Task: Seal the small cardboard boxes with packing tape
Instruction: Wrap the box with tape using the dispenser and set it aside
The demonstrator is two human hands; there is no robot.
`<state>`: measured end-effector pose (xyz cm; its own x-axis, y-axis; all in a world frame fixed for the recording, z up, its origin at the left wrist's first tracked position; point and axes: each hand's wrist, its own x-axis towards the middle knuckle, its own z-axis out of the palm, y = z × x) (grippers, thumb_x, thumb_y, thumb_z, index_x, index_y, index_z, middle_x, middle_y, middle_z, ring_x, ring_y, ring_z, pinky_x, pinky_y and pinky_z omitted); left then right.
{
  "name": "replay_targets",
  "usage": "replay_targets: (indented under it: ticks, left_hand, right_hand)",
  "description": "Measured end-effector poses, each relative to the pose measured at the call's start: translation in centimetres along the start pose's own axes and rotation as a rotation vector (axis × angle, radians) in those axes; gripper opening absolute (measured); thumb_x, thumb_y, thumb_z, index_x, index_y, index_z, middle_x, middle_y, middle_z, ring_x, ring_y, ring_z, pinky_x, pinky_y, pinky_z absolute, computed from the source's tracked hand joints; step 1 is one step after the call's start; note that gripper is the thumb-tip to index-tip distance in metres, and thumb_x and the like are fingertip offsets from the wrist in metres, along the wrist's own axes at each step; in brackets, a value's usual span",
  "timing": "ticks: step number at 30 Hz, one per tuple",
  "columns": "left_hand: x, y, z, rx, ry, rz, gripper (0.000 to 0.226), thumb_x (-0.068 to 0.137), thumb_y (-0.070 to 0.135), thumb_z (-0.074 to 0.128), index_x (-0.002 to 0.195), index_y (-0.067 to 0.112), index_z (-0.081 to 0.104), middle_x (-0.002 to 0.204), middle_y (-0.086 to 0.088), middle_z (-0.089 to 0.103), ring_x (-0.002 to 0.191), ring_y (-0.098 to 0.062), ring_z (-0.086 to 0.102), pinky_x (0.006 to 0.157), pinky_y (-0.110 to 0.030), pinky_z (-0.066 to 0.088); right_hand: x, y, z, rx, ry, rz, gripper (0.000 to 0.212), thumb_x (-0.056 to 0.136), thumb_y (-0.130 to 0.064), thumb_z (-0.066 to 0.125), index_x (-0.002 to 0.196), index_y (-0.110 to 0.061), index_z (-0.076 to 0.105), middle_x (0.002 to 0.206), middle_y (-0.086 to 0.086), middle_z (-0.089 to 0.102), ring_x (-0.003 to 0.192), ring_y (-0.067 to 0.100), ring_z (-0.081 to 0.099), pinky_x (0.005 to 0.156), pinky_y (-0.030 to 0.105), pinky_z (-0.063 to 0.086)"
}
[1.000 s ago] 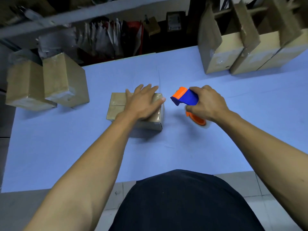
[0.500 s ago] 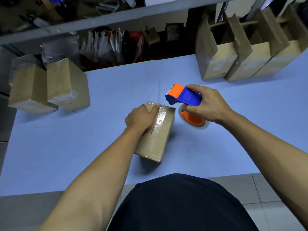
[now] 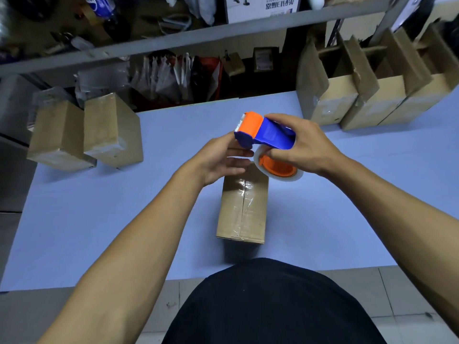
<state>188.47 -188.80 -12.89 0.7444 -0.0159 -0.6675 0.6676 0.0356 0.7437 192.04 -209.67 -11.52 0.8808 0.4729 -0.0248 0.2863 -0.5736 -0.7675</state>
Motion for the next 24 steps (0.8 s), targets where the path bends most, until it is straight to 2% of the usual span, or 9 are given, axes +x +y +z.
replay_targets:
  ticks: [6, 9, 11, 13, 15, 19, 22, 24]
  left_hand:
    - [-0.3, 0.5, -1.1, -0.268, 0.064, 0.019, 0.037, 0.104, 0.040, 0.041, 0.100, 0.010, 0.063, 0.101, -0.011, 0.069, 0.086, -0.026, 0.070, 0.071, -0.039, 0.058]
    - [-0.3, 0.6, -1.8, -0.196, 0.043, 0.088, 0.034, 0.102, 0.041, 0.050, 0.103, 0.010, 0.066, 0.095, -0.008, 0.072, 0.086, -0.022, 0.072, 0.073, -0.038, 0.060]
    - [-0.1, 0.5, -2.0, -0.140, 0.055, 0.133, 0.027, 0.100, 0.032, 0.058, 0.108, 0.009, 0.067, 0.096, -0.009, 0.071, 0.085, -0.020, 0.071, 0.073, -0.035, 0.060]
    - [-0.1, 0.5, -2.2, -0.100, 0.069, 0.156, 0.016, 0.099, 0.021, 0.060, 0.104, 0.008, 0.068, 0.093, -0.010, 0.070, 0.081, -0.018, 0.068, 0.071, -0.032, 0.059]
    - [-0.1, 0.6, -2.2, -0.046, 0.070, 0.154, 0.012, 0.098, 0.015, 0.060, 0.100, 0.007, 0.069, 0.089, -0.010, 0.071, 0.077, -0.018, 0.068, 0.071, -0.033, 0.059]
    - [0.3, 1.1, -1.7, 0.064, 0.115, 0.149, 0.014, 0.096, 0.016, 0.061, 0.096, 0.006, 0.071, 0.091, -0.012, 0.071, 0.075, -0.019, 0.068, 0.075, -0.035, 0.061]
    - [0.7, 1.1, -1.4, 0.060, 0.155, 0.154, 0.016, 0.094, 0.022, 0.068, 0.094, 0.007, 0.072, 0.084, -0.010, 0.070, 0.070, -0.017, 0.066, 0.074, -0.035, 0.062]
    - [1.0, 0.7, -1.5, 0.078, 0.180, 0.162, 0.010, 0.093, 0.018, 0.068, 0.093, 0.008, 0.070, 0.079, -0.009, 0.068, 0.064, -0.013, 0.062, 0.074, -0.034, 0.062]
  right_hand:
    - [0.3, -0.1, 0.5, -0.029, -0.023, -0.034, 0.071, 0.069, -0.035, 0.069, 0.138, -0.024, 0.055, 0.125, -0.002, 0.064, 0.111, 0.015, 0.058, 0.098, 0.036, 0.049]
    - [0.4, 0.0, 0.6, -0.035, -0.027, -0.035, 0.072, 0.069, -0.037, 0.069, 0.139, -0.023, 0.054, 0.125, -0.001, 0.063, 0.111, 0.016, 0.058, 0.098, 0.035, 0.049]
    - [0.5, 0.0, 0.6, -0.048, -0.038, -0.037, 0.073, 0.070, -0.036, 0.070, 0.140, -0.022, 0.054, 0.127, 0.000, 0.063, 0.112, 0.015, 0.058, 0.098, 0.033, 0.048]
    - [0.6, 0.1, 0.5, -0.084, -0.052, -0.041, 0.072, 0.073, -0.033, 0.073, 0.141, -0.022, 0.053, 0.127, 0.001, 0.062, 0.113, 0.017, 0.057, 0.098, 0.035, 0.048]
    - [0.7, 0.2, 0.4, -0.125, -0.051, -0.042, 0.072, 0.072, -0.038, 0.070, 0.141, -0.023, 0.052, 0.127, 0.001, 0.062, 0.113, 0.019, 0.057, 0.097, 0.037, 0.048]
    - [0.8, 0.2, 0.3, -0.209, -0.057, -0.049, 0.075, 0.071, -0.048, 0.062, 0.141, -0.025, 0.051, 0.127, 0.003, 0.062, 0.111, 0.022, 0.058, 0.094, 0.042, 0.050]
    - [1.2, 0.2, 0.3, -0.263, -0.068, -0.051, 0.077, 0.071, -0.055, 0.058, 0.142, -0.028, 0.047, 0.128, 0.001, 0.061, 0.111, 0.023, 0.057, 0.092, 0.043, 0.051]
    - [1.4, 0.2, 0.2, -0.346, -0.094, -0.074, 0.077, 0.070, -0.059, 0.055, 0.142, -0.032, 0.044, 0.125, 0.000, 0.061, 0.108, 0.023, 0.057, 0.088, 0.044, 0.052]
